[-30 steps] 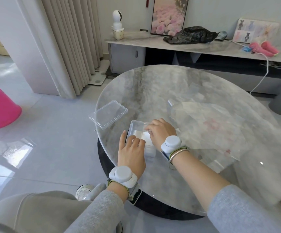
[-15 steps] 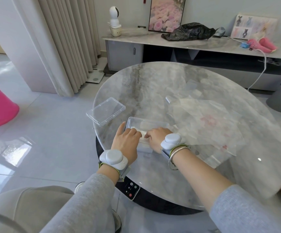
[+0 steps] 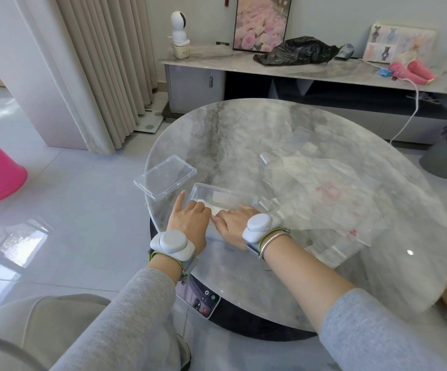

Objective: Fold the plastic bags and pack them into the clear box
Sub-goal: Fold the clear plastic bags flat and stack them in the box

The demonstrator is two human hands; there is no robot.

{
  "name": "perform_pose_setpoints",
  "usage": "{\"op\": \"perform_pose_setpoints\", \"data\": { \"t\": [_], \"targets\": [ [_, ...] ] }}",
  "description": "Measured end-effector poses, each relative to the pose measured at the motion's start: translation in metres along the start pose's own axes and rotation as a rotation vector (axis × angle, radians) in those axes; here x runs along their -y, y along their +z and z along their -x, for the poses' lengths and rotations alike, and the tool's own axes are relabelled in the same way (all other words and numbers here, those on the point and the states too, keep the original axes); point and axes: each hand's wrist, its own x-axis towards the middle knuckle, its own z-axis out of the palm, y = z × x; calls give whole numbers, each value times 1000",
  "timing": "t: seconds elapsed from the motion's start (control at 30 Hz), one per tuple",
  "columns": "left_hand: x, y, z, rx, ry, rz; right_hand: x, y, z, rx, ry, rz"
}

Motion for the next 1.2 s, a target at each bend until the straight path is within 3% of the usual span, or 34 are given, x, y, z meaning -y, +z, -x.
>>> {"op": "perform_pose_setpoints", "data": {
  "t": [0.17, 0.27, 0.37, 0.47, 0.6, 0.8, 1.07, 1.2],
  "targets": [
    [0, 2, 1, -15, -32, 5, -2, 3, -1, -5, -40, 63],
    [0, 3, 1, -20, -54, 2, -8, 2, 2, -138, -66, 65],
    [1, 4, 0, -35, -97, 28, -25, -7, 15, -374, -78, -94],
    [-2, 3, -2, -81, -129, 33, -52, -11, 35, -492, 18, -167],
    [-21, 5, -4, -231, -128, 70, -85, -5, 69, -353, 167, -109],
    [-56, -4, -7, -296, -36, 103, -119, 11, 107, -56, 310, 6],
    [-107, -23, -17, -422, -11, 169, -120, 45, 121, 126, 473, -1],
    [-135, -25, -23, -392, 113, 173, -127, 54, 121, 130, 453, 24]
  ]
}}
